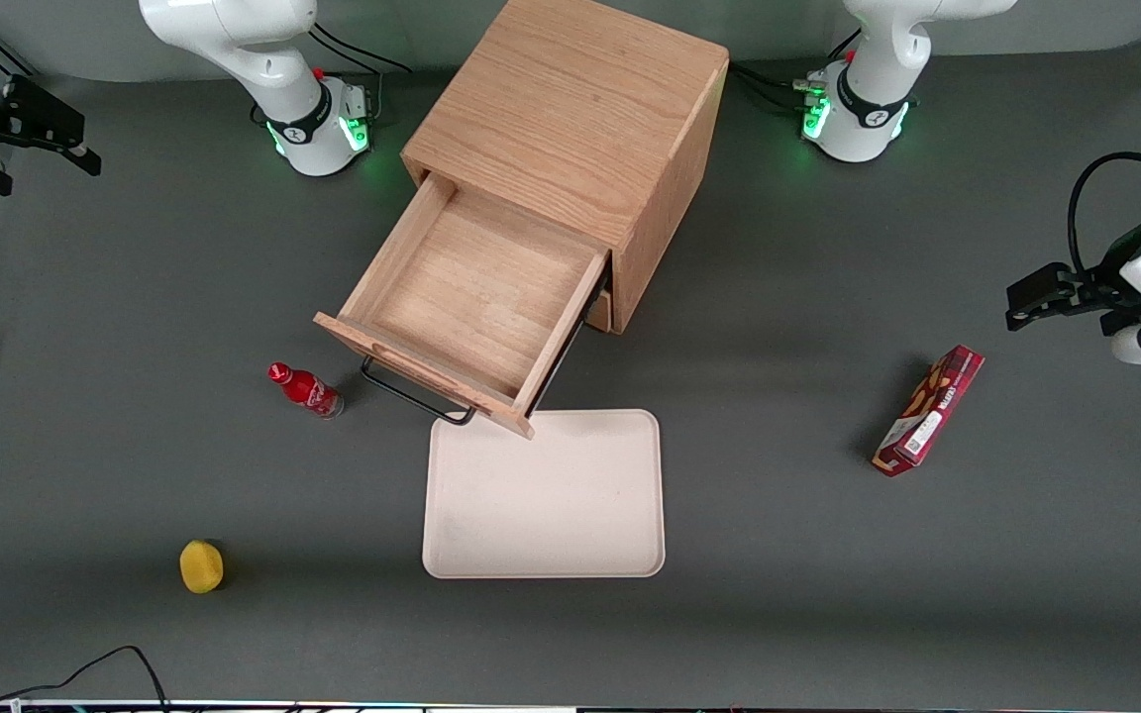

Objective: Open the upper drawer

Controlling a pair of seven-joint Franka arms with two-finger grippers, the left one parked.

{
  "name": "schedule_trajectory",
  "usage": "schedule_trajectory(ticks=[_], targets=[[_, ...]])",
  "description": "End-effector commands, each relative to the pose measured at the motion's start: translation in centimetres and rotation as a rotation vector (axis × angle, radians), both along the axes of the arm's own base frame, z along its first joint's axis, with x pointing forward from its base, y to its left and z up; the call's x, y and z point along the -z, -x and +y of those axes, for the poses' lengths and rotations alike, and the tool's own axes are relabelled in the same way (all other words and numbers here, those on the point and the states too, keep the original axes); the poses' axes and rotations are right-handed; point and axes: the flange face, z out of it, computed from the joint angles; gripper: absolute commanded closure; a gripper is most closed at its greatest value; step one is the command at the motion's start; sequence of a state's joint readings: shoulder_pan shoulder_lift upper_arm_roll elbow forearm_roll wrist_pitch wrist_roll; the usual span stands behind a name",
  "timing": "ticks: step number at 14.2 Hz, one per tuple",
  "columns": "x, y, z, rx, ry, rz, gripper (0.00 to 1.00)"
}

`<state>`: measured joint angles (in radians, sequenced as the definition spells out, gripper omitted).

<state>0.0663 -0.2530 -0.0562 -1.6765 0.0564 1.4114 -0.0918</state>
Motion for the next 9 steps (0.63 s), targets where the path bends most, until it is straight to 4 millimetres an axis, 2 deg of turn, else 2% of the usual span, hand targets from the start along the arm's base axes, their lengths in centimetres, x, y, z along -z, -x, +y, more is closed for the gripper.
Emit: schedule_trajectory(ticks=[1,3,5,6,9], targets=[[3.1,3.9,0.6,0.128,0.013,-0.035,0.00],[3.3,3.9,1.6,0.289,0.009,-0.020,0.00],[3.4,3.6,2.3,0.287,0.016,-0.017,0.00],[3.3,3.2,1.9,0.286,0.022,-0.020,0.00],[2.6,0.3,1.2,0.287,0.024,-0.010,0.00]])
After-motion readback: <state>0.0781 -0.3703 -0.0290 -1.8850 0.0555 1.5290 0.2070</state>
